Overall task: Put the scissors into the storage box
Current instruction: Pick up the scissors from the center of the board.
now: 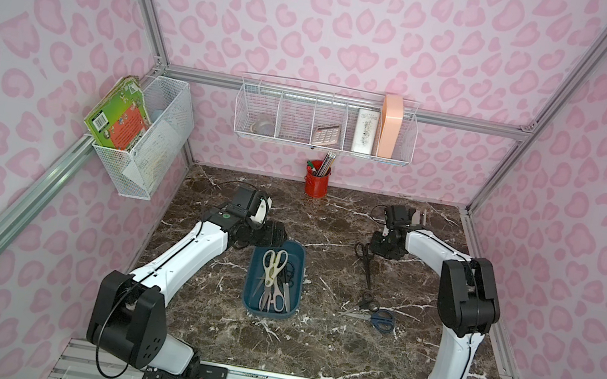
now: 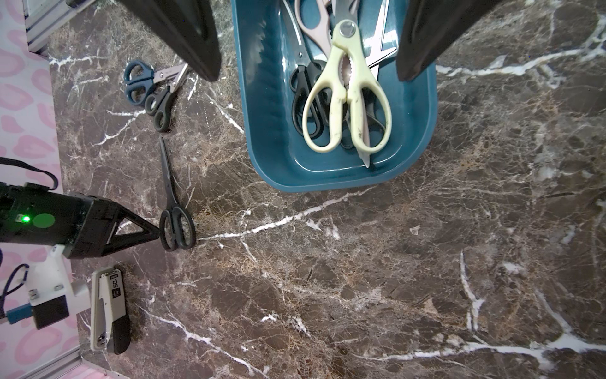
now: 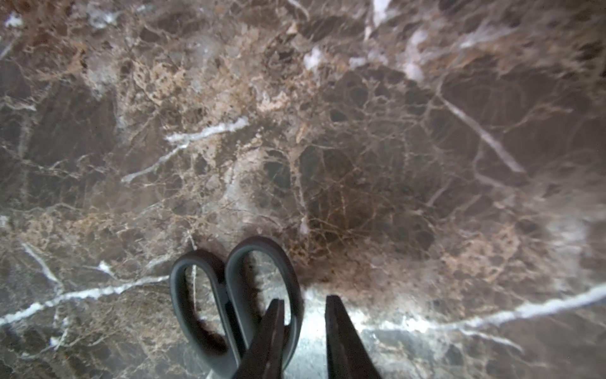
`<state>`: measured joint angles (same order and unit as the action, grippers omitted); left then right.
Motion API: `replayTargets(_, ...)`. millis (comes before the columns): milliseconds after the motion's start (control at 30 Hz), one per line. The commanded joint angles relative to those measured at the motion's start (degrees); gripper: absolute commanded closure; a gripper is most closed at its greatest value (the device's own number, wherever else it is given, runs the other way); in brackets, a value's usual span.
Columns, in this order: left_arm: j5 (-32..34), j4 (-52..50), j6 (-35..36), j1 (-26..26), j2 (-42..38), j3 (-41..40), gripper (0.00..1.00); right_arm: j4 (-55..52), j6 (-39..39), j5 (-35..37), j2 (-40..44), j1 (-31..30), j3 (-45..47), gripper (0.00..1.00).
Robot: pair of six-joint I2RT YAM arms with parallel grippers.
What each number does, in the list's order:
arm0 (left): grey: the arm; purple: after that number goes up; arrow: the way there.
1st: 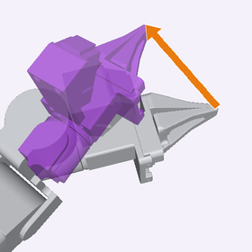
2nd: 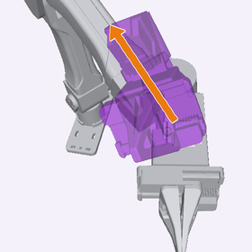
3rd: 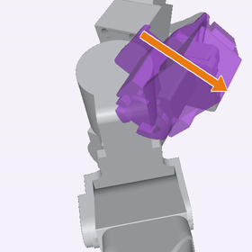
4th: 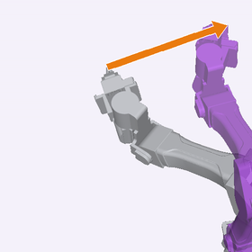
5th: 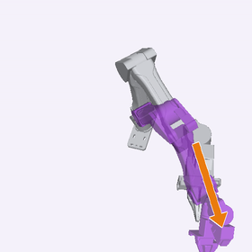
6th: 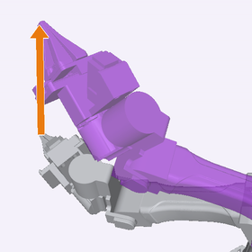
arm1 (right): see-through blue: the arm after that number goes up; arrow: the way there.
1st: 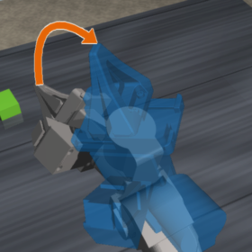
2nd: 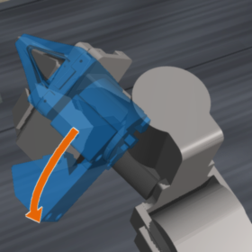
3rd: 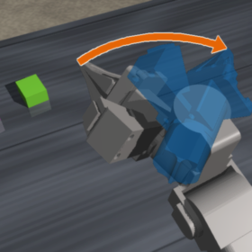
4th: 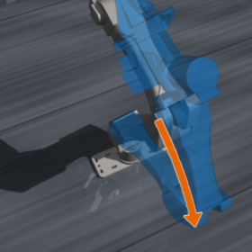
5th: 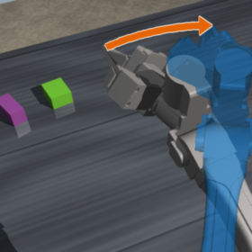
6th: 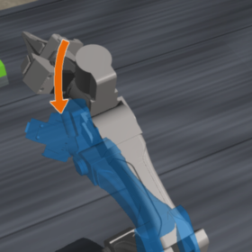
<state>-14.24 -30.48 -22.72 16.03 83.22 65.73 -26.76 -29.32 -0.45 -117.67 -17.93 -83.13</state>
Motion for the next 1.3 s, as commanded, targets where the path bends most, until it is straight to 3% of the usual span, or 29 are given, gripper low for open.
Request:
replayTargets(0, -0.1, -0.3, 0.0, 0.0, 0.1, 0.1, 0.11, 0.4, 0.8, 0.0, -0.5, -0.1, -0.2, 0.75)
replayTargets(400, -0.2, -0.4, 0.0, 0.0, 0.5, 0.0, 0.11, -1.1, 1.5, 1.8, -4.1, -0.1, -2.2, 0.77)
replayTargets(900, 0.3, -0.5, 0.1, 0.0, -0.2, 0.0, 0.11, -1.3, 1.8, 4.1, -4.5, -0.7, -1.6, 1.00)
replayTargets(1033, 0.7, -0.7, 0.2, 0.0, -0.2, 0.0, 0.11, -2.3, 2.0, 3.9, -2.4, -0.4, -2.4, 1.00)
replayTargets(1267, -0.3, -0.3, -0.2, -1.0, 0.1, 0.2, 0.11, -5.3, 0.5, -3.3, 6.0, -1.1, -3.8, 1.00)
